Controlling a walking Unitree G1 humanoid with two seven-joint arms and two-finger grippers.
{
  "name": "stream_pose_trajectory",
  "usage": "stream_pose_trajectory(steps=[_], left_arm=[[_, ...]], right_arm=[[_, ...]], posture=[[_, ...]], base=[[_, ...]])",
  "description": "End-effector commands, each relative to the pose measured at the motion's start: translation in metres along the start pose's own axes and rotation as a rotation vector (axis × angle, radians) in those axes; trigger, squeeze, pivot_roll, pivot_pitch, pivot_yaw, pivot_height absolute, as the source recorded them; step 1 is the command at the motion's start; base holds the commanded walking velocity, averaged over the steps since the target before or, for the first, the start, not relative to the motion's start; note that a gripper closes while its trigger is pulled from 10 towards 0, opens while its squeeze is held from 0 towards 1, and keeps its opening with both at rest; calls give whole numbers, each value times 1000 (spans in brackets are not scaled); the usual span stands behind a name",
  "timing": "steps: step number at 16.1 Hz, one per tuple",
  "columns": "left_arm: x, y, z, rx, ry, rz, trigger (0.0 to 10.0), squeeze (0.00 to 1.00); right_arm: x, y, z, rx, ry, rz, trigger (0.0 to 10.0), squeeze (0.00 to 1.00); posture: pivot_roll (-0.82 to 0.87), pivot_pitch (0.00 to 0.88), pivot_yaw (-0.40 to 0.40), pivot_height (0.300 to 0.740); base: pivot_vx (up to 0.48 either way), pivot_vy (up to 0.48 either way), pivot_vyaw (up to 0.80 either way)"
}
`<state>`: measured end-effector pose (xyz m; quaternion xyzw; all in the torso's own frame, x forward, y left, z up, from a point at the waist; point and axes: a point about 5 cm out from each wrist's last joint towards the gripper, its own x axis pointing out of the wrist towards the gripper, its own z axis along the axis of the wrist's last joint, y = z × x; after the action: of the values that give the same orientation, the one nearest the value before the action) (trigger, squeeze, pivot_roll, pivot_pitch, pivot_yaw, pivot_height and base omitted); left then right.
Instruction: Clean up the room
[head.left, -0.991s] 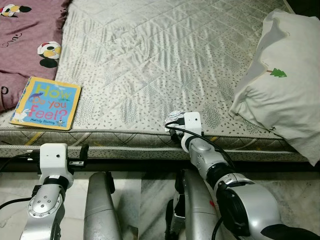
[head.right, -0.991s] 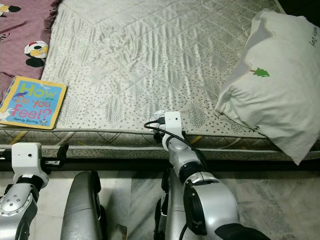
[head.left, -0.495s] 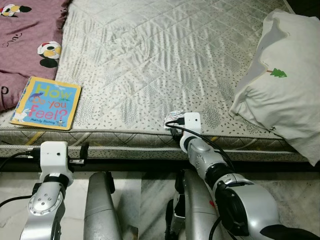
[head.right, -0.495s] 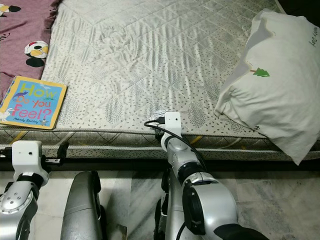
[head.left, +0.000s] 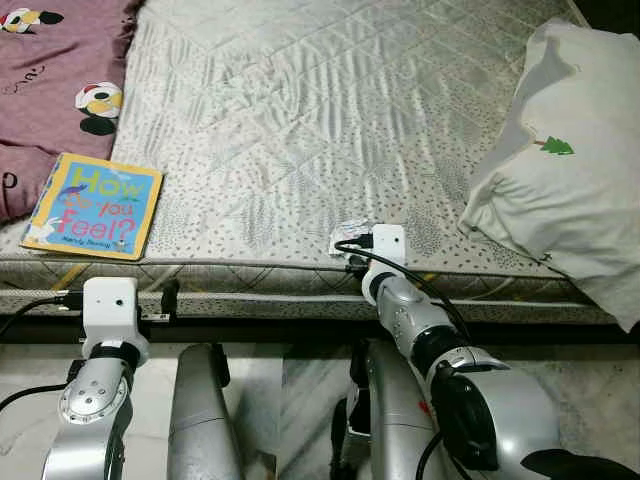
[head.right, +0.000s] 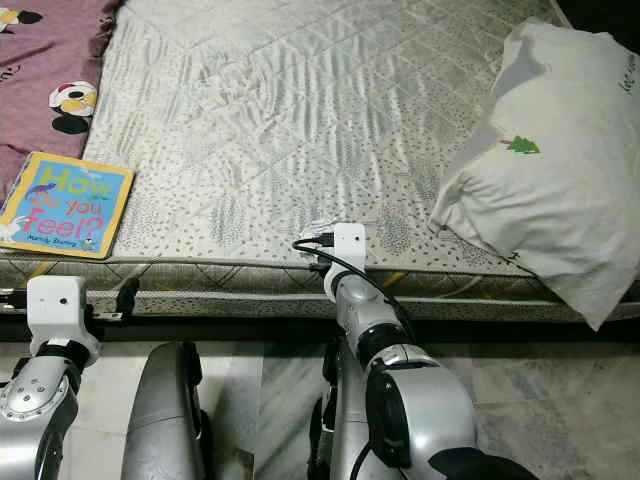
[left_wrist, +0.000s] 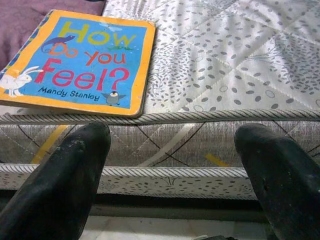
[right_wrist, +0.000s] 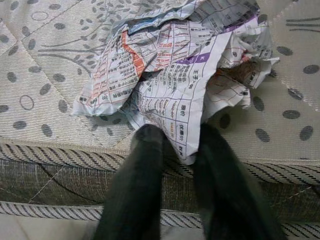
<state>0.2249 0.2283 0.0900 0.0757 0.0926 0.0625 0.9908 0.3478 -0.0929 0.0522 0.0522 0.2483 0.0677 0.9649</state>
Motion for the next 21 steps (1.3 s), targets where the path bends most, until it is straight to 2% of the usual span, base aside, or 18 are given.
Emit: stream_pose_trajectory(steps=[1, 6, 10, 12, 14, 15, 16, 18, 20, 21], left_arm=[[-1, -1, -7, 7, 26, 0, 10000, 0], [0, -2, -6, 9, 24, -1, 10000, 0], [1, -4, -7, 4, 22, 1, 10000, 0], [2, -4, -8, -24, 23, 4, 10000, 0], [8, -7, -4, -53, -11, -7, 10000, 0], [10, -9, -3, -56, -15, -16, 10000, 0], [13, -15, -3, -67, -18, -43, 10000, 0], [17, -25, -5, -80, -14, -71, 10000, 0], [19, -30, -8, -85, -7, -87, 10000, 0], [23, -33, -9, -86, -4, -103, 10000, 0]], right_arm=[[0, -1, -4, 18, 20, -2, 0, 0], [0, -2, -2, 28, 12, -2, 0, 0], [0, -7, 6, 93, -43, 1, 0, 0], [-1, -14, 17, 135, -126, 29, 0, 0], [-5, -27, 30, 172, -228, 63, 0, 0], [-7, -32, 32, 171, -246, 65, 0, 0], [-13, -43, 31, 148, -302, 66, 0, 0], [-29, -55, 20, 128, -353, 63, 0, 0], [-45, -59, 9, 150, -368, 56, 510, 0], [-61, -59, 5, 131, -384, 71, 4314, 0]], posture=[[207, 221, -96, 572], [204, 220, -96, 572], [199, 212, -98, 572], [178, 191, -92, 572], [131, 139, -73, 572], [126, 133, -71, 572], [105, 102, -62, 572], [72, 66, -50, 572], [42, 44, -37, 572], [18, 31, -22, 572]], base=[[0, 0, 0], [0, 0, 0], [0, 0, 0], [0, 0, 0], [0, 0, 0], [0, 0, 0], [0, 0, 0], [0, 0, 0], [0, 0, 0], [0, 0, 0]])
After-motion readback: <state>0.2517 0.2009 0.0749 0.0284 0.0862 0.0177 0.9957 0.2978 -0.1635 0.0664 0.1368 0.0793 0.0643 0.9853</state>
